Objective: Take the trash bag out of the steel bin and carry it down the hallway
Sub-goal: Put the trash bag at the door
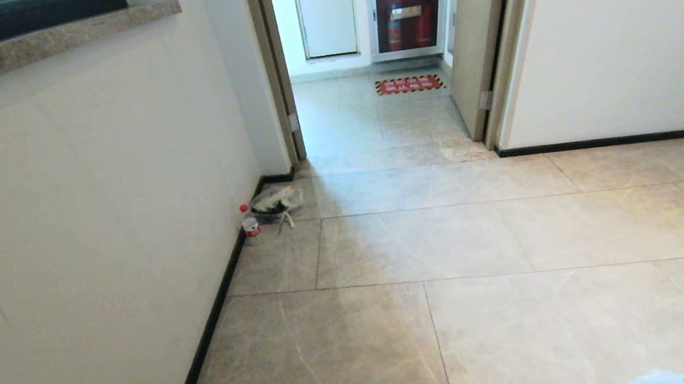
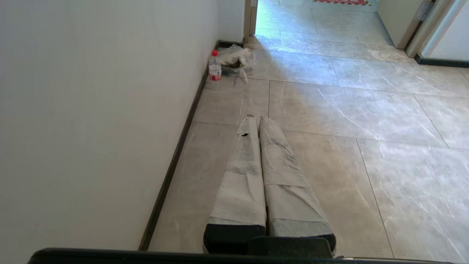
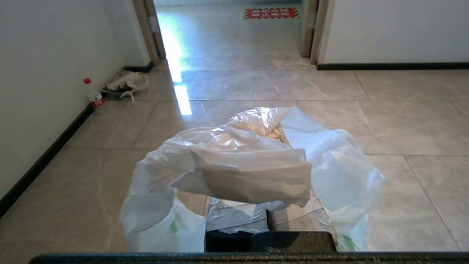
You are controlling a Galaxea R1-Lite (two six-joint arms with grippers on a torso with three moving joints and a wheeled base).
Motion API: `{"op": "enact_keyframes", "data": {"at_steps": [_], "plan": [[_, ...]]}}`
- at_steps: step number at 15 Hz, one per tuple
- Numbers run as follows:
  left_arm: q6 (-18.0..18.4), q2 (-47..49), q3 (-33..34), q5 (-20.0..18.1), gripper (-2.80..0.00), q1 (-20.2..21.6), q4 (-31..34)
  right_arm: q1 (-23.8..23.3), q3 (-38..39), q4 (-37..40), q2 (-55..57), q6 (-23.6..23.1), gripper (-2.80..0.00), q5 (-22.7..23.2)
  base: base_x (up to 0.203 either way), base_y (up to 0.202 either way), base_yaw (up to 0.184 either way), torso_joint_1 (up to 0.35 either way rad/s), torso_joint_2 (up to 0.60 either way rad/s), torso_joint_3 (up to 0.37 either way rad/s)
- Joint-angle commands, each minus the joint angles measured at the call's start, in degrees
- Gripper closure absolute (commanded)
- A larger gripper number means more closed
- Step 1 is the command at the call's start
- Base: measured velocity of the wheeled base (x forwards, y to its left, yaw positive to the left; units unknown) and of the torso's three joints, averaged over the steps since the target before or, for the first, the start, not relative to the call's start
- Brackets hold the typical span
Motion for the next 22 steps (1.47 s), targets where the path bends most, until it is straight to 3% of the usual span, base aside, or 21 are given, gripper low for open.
{"op": "enact_keyframes", "data": {"at_steps": [1, 7, 22], "plan": [[-0.02, 0.00, 0.09, 0.04, 0.00, 0.00, -0.02, 0.01, 2.29, -0.05, 0.05, 0.02, 0.00, 0.01, 0.188, 0.000, -0.001, 0.002, 0.00, 0.003], [-0.02, 0.00, 0.09, 0.04, 0.00, 0.00, -0.02, 0.01, 2.29, -0.05, 0.05, 0.02, 0.00, 0.01, 0.178, 0.000, 0.001, 0.002, 0.00, 0.004], [-0.02, 0.00, 0.09, 0.04, 0.00, 0.00, -0.02, 0.01, 2.29, -0.05, 0.05, 0.02, 0.00, 0.01, 0.020, 0.000, 0.000, 0.001, 0.00, 0.000]]}}
